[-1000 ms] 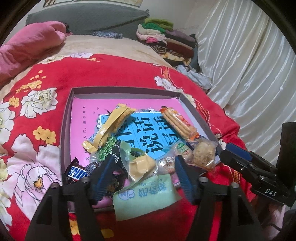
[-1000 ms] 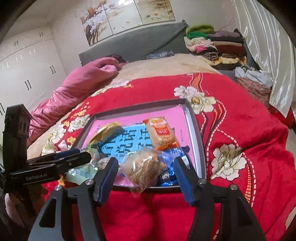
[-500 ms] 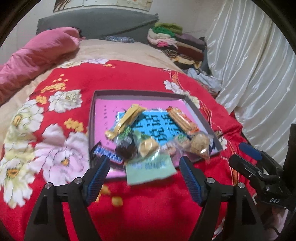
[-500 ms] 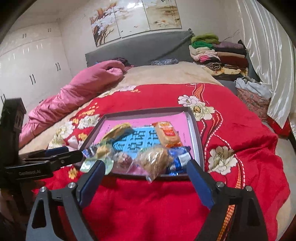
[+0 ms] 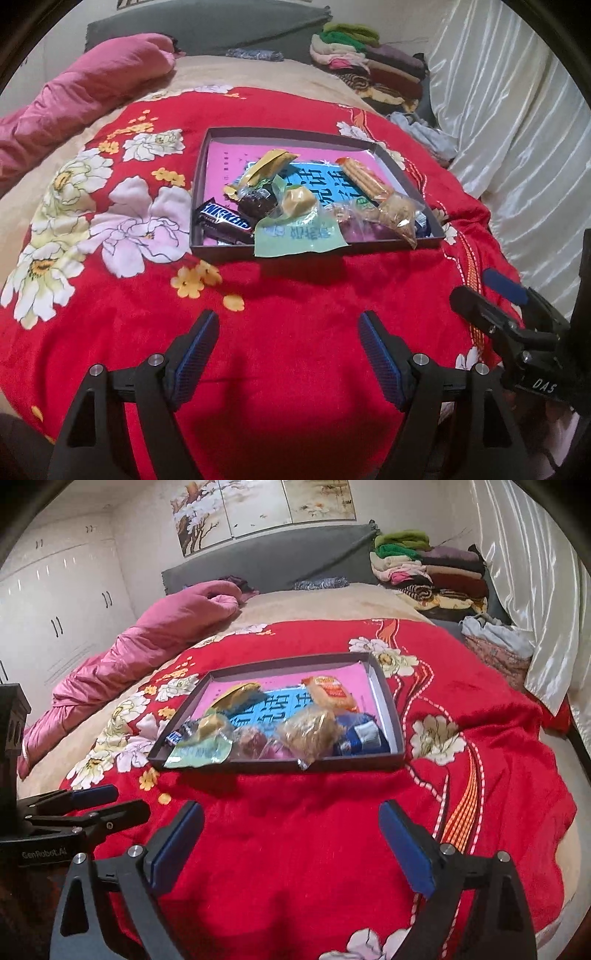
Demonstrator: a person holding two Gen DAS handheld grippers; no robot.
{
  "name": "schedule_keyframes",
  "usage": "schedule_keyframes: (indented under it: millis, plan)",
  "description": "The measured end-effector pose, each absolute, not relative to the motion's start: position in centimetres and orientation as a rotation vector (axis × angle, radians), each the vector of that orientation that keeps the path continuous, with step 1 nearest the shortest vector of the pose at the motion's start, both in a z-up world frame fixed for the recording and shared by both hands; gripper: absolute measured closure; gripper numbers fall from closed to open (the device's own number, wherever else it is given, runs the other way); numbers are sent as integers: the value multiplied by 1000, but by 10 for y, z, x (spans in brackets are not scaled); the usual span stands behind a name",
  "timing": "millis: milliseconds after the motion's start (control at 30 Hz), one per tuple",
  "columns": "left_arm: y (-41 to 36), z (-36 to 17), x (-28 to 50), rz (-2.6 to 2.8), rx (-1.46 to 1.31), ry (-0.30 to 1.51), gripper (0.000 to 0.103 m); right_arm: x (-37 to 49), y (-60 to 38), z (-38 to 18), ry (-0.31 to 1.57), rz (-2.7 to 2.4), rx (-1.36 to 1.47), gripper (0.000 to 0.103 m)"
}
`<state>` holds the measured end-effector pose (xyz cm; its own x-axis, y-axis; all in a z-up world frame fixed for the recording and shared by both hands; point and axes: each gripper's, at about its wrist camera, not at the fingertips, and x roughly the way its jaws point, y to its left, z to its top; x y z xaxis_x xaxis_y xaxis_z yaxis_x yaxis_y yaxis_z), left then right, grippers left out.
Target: Organize snacks
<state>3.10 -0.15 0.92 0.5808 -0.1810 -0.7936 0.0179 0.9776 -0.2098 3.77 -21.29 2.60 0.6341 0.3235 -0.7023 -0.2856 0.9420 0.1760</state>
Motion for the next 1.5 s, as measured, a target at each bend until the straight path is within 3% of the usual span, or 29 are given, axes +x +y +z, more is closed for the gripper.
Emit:
schedule_keyframes:
  millis: [1500]
  plan:
    - [-6, 21, 15, -92, -153, 936, 24, 27, -215, 29, 808, 321, 19, 6]
